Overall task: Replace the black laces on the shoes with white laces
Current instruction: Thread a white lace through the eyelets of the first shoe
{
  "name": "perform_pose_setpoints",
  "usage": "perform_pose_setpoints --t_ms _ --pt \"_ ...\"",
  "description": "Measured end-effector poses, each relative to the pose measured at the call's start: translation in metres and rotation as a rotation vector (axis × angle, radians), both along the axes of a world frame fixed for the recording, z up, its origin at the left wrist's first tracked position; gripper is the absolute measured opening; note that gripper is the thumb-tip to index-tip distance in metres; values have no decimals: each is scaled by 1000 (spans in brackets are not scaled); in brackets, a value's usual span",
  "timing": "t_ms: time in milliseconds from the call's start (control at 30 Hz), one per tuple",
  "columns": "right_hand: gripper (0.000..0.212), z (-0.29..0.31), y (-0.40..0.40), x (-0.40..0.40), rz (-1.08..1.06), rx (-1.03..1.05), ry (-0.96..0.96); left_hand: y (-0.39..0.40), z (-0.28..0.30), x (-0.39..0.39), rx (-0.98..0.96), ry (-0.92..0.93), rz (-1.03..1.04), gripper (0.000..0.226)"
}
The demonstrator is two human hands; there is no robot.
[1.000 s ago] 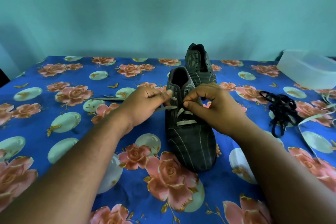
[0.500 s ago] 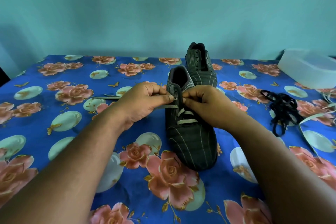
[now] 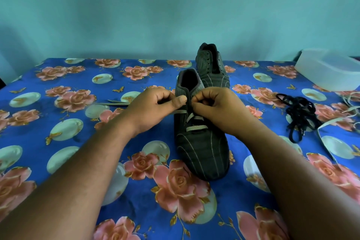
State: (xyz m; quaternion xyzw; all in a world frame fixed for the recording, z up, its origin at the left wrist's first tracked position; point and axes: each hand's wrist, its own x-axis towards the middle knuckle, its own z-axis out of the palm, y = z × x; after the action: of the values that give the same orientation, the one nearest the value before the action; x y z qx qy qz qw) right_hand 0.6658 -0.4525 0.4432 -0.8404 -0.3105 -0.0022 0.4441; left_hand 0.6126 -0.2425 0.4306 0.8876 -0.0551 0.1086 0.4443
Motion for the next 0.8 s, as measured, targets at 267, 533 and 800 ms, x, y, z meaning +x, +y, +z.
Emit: perform_pose_setpoints --t_ms 267,533,800 --pt "12 -4 1 5 7 -105 -95 -3 0 0 -112 70 0 15" --pt "2 -7 0 10 -19 -130 -498 6 7 2 433 -368 -22 23" --pt "29 -15 -9 24 75 3 -170 6 0 1 -106 32 -56 14"
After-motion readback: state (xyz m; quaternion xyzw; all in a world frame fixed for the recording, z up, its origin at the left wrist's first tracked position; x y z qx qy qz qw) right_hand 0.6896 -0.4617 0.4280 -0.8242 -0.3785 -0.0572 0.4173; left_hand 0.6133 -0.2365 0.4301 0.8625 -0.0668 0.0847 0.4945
